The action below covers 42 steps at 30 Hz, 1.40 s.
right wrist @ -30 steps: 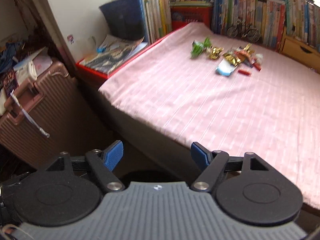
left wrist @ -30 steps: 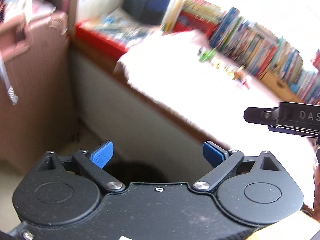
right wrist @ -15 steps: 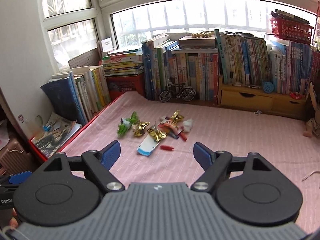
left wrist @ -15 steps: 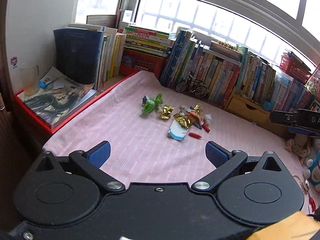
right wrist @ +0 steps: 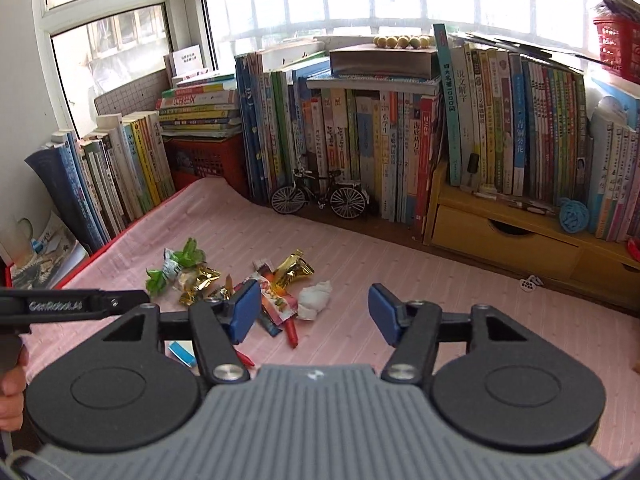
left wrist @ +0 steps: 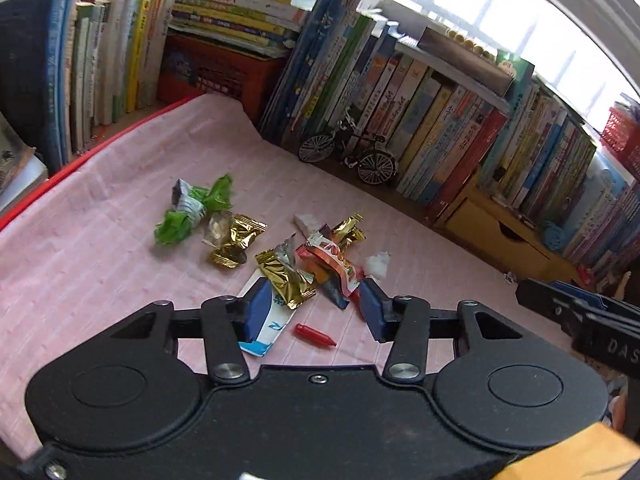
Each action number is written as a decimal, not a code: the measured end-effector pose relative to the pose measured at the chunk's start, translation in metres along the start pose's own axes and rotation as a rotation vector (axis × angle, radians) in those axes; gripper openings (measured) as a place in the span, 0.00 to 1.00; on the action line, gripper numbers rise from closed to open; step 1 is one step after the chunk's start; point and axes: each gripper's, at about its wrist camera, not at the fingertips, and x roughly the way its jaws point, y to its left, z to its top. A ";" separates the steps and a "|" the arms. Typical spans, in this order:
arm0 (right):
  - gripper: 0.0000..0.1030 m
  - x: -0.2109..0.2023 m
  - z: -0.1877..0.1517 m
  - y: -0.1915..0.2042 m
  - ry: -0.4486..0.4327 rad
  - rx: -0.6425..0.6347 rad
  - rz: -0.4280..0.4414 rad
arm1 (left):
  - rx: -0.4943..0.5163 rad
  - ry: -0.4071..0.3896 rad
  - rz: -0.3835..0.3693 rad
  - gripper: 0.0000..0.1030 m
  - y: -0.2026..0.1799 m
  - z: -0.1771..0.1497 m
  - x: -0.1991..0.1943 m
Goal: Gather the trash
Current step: 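Grasp the gold candy wrapper with the left gripper while the right gripper grasps the red snack wrapper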
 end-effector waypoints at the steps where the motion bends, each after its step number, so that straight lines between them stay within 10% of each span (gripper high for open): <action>1: 0.71 0.009 -0.002 -0.004 0.013 -0.008 0.005 | -0.005 0.019 0.010 0.44 -0.003 0.003 0.016; 11: 0.71 0.067 -0.010 -0.024 0.103 -0.032 0.082 | -0.079 0.098 0.165 0.36 0.000 0.009 0.127; 13: 0.71 0.081 -0.008 -0.022 0.116 -0.046 0.105 | -0.083 0.093 0.166 0.01 0.003 0.009 0.131; 22: 0.72 0.154 -0.001 0.024 0.178 -0.179 0.213 | -0.069 0.011 0.131 0.00 0.016 0.015 0.088; 28: 0.70 0.207 -0.006 0.049 0.252 -0.281 0.214 | -0.112 0.064 0.128 0.07 0.035 0.004 0.092; 31: 0.36 0.221 -0.011 0.046 0.301 -0.282 0.185 | -0.114 0.067 0.135 0.13 0.036 0.000 0.096; 33: 0.32 0.216 -0.012 0.038 0.285 -0.245 0.188 | -0.101 0.067 0.135 0.36 0.032 -0.001 0.101; 38: 0.25 0.191 -0.013 0.008 0.246 -0.103 0.186 | -0.064 0.090 0.131 0.55 0.014 0.005 0.124; 42: 0.24 0.171 -0.014 -0.009 0.219 -0.010 0.175 | -0.068 0.118 0.203 0.45 0.007 0.004 0.153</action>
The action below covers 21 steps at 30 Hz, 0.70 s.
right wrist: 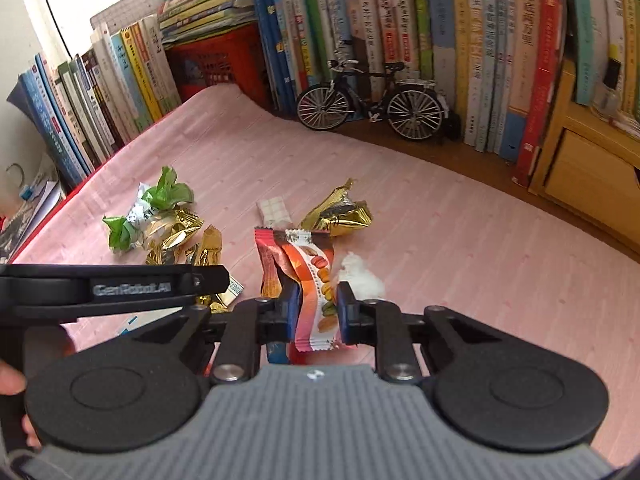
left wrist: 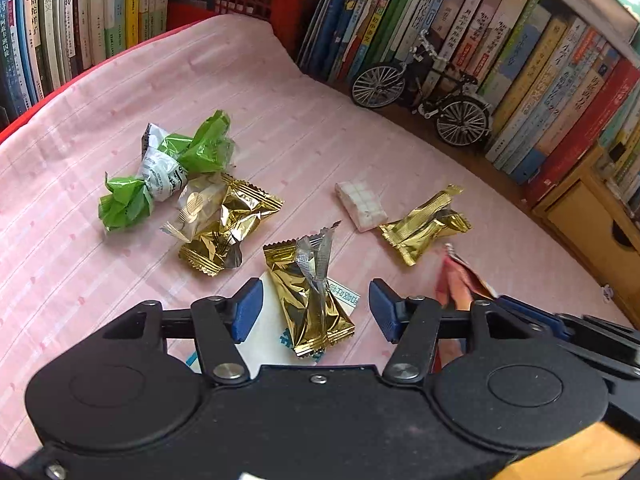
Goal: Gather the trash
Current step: 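Grasp the gold candy wrapper with the left gripper while the right gripper grasps the red snack wrapper, then carry the gold wrapper and red snack wrapper over the trash bin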
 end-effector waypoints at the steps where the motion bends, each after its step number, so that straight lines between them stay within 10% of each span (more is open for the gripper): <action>1: 0.23 -0.003 -0.001 -0.002 -0.006 0.014 0.000 | -0.009 0.006 0.006 0.37 -0.001 0.000 0.005; 3: 0.23 -0.009 -0.004 -0.005 -0.016 0.033 -0.007 | -0.032 0.008 -0.011 0.23 0.000 -0.001 0.005; 21: 0.20 -0.057 -0.025 -0.004 -0.031 0.140 0.006 | 0.098 -0.113 -0.072 0.20 -0.010 -0.027 -0.088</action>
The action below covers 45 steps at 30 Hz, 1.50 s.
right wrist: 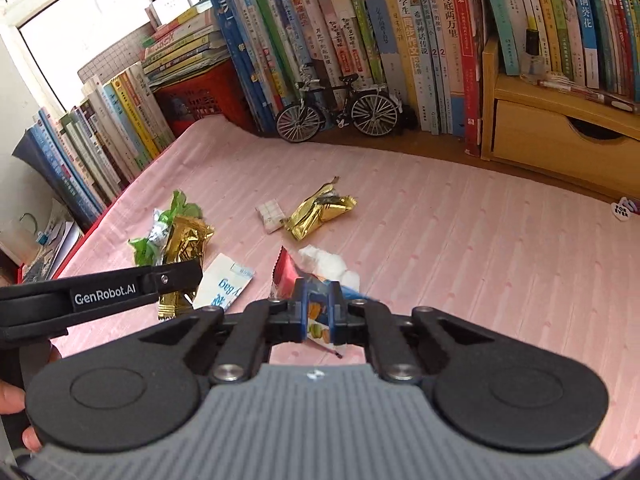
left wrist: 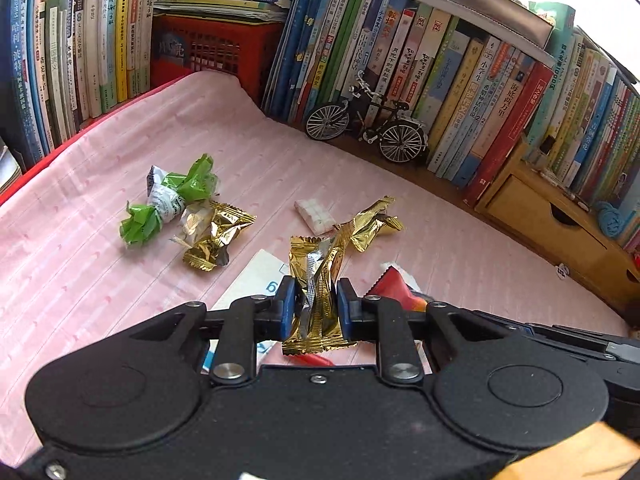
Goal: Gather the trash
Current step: 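Carry the gold wrapper and red snack wrapper over the trash bin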
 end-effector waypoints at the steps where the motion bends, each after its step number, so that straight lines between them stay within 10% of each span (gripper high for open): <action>1: 0.32 -0.003 -0.003 0.002 0.004 -0.010 -0.003 | 0.000 -0.001 0.002 0.20 0.003 -0.003 -0.006; 5: 0.72 -0.003 -0.010 0.010 0.002 -0.093 -0.042 | -0.004 0.002 0.028 0.20 0.018 -0.016 -0.027; 13: 0.86 0.059 0.008 0.020 0.111 -0.186 -0.124 | -0.080 0.007 0.101 0.20 0.053 -0.038 -0.045; 19: 0.19 0.055 -0.001 0.027 0.153 -0.122 -0.066 | -0.134 -0.005 0.128 0.20 0.071 -0.048 -0.057; 45: 0.15 -0.068 -0.134 0.156 0.152 0.043 0.062 | -0.138 0.015 0.161 0.20 0.214 -0.173 -0.214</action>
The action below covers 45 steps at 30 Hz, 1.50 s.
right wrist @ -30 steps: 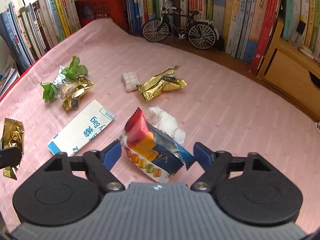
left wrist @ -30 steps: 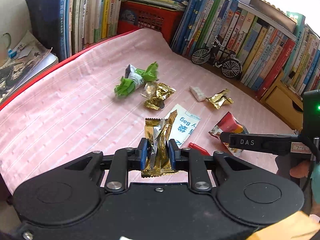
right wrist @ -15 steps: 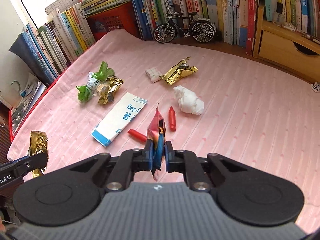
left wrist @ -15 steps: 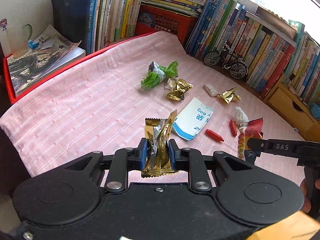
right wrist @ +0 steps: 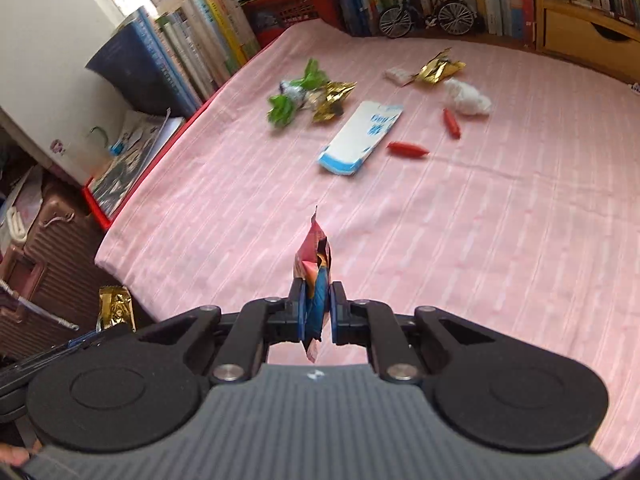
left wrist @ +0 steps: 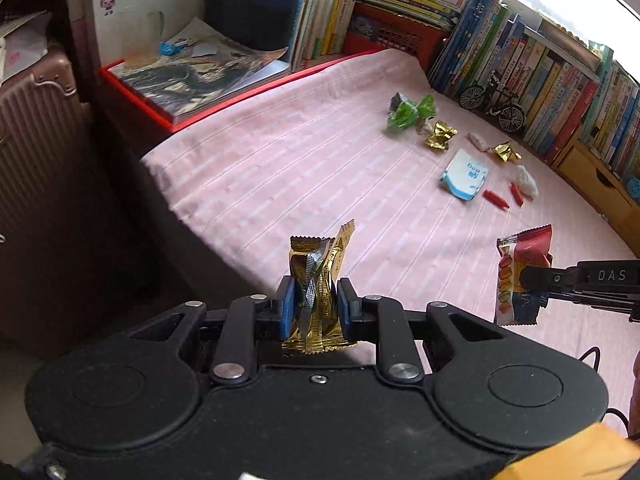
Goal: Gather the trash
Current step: 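Carry the gold wrapper and red snack wrapper over the trash bin, then open both grippers to drop the wrappers into the bin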
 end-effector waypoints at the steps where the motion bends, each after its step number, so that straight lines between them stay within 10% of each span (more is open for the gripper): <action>1: 0.15 0.000 -0.012 0.012 0.013 -0.013 0.009 | 0.000 0.009 0.006 0.20 0.012 -0.008 -0.006; 15: 0.17 0.031 -0.135 0.118 0.210 -0.109 0.090 | -0.080 0.167 0.052 0.20 0.129 -0.107 -0.027; 31: 0.18 0.090 -0.177 0.135 0.333 -0.066 0.046 | -0.125 0.287 0.021 0.22 0.157 -0.148 0.019; 45: 0.53 0.101 -0.179 0.139 0.346 -0.072 0.039 | -0.108 0.265 0.026 0.51 0.150 -0.148 0.020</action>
